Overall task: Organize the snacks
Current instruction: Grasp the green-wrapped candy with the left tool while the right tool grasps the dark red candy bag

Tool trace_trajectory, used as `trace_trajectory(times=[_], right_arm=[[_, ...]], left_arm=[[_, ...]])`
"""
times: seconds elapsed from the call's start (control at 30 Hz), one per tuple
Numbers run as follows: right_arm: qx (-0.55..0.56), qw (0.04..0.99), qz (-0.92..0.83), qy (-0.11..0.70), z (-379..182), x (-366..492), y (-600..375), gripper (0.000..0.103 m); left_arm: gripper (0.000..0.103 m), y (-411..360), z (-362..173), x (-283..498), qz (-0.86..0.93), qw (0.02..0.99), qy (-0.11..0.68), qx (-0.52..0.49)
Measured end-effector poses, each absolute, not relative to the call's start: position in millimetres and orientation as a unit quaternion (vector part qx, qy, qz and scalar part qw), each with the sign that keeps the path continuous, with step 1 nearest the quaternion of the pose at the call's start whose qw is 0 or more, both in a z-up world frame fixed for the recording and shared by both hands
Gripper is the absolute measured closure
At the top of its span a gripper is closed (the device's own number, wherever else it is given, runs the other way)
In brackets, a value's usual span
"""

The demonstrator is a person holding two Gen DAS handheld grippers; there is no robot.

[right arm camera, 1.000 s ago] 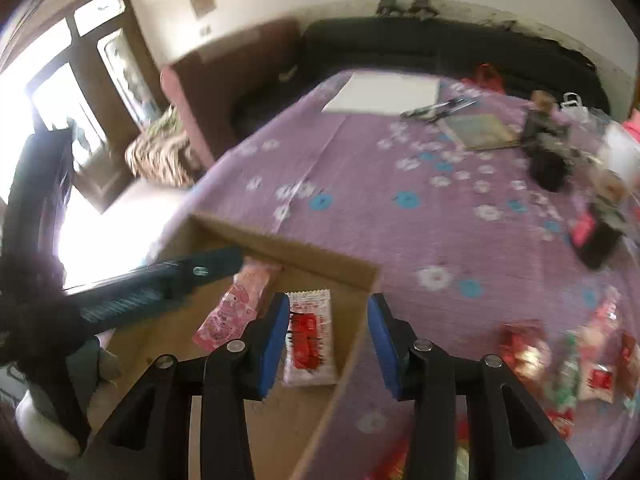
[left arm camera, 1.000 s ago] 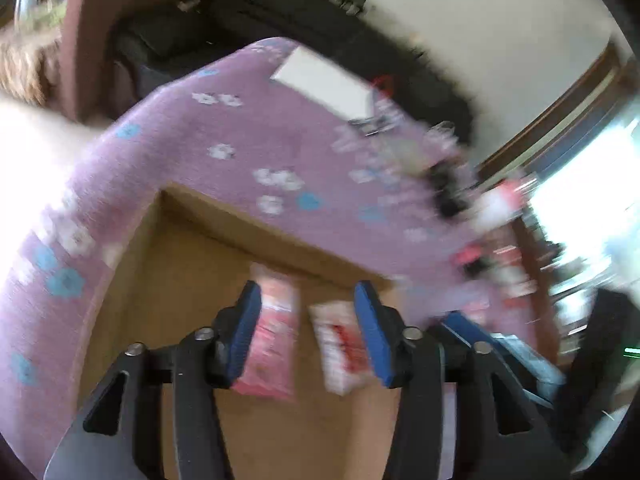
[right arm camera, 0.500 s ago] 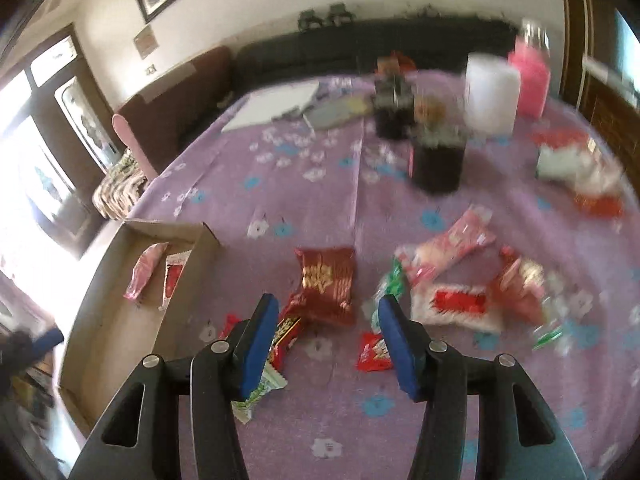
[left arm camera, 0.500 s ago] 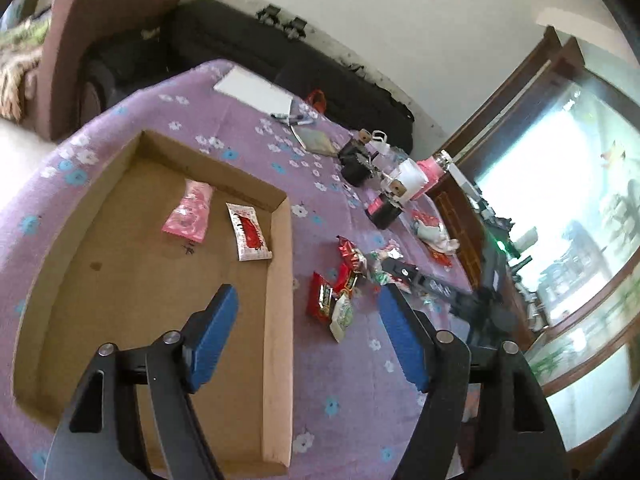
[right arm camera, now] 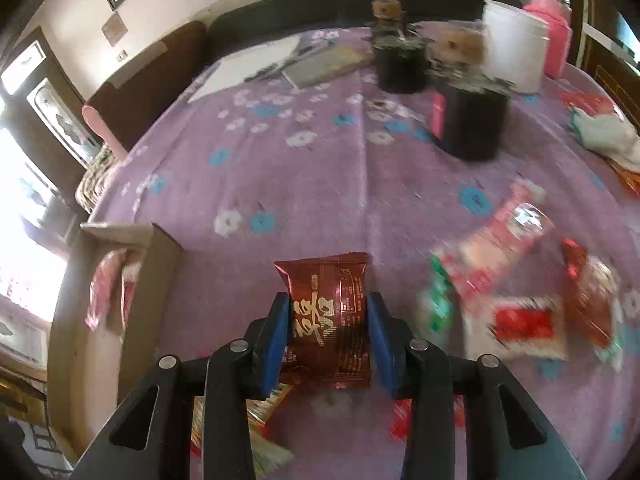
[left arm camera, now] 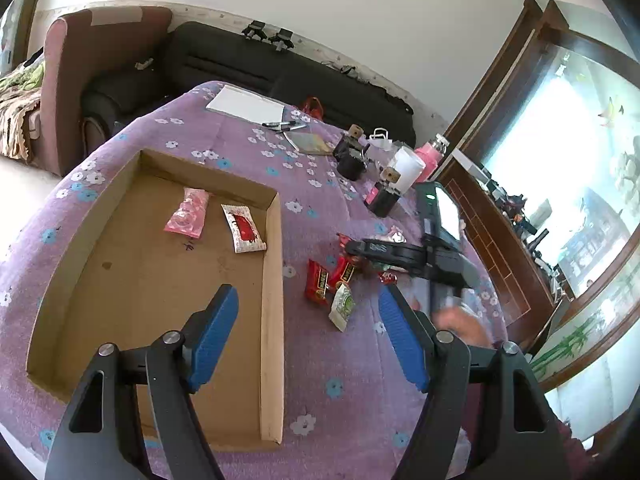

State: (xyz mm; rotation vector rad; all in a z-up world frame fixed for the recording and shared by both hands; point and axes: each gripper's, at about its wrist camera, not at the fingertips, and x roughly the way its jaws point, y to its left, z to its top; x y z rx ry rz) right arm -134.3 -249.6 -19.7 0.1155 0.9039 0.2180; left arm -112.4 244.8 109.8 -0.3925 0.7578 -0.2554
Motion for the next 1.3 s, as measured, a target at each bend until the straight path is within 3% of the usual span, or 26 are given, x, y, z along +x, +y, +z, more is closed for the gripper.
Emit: trace_trajectory(times=[0.2,0.4,0.67,1.3], right_arm=[[0.062,0.883,0.117,0.449,-27,-192,-291,0.064],[0.042,0.917,0.077,0.389,-35,-257,-334,0.063],[0.086,0.926,0.078,0.359,-44,-262,-366,0.061],[0.056,0.937,0.025,0.345,-47,-268,-365,0.064]], left_arm=[[0.031,217,107,-112,-0.137,0.904,0.369,-0.166],[0.031,169,110,-110,-0.161,0.919,0.339,-0.116],[0.031,121,96,-113,-0.142,0.921,0.352,-0.088],[0.031,121,75,-109,-0.115,0.915,0.378,-0.087]])
